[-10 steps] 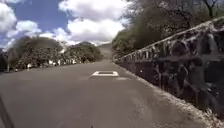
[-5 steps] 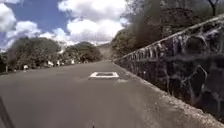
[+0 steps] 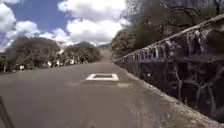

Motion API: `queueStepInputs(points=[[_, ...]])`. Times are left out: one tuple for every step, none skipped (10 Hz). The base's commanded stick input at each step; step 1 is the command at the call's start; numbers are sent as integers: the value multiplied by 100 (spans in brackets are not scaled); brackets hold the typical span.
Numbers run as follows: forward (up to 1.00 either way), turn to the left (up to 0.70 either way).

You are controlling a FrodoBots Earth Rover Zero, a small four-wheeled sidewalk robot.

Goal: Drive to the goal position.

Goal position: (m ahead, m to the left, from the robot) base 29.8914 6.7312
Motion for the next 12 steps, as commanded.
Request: queueStepInputs(points=[[70,0],[70,0],[70,0],[70,0],[70,0],[70,0],[70,0],[70,0],[70,0],[70,0],[70,0],[70,0]])
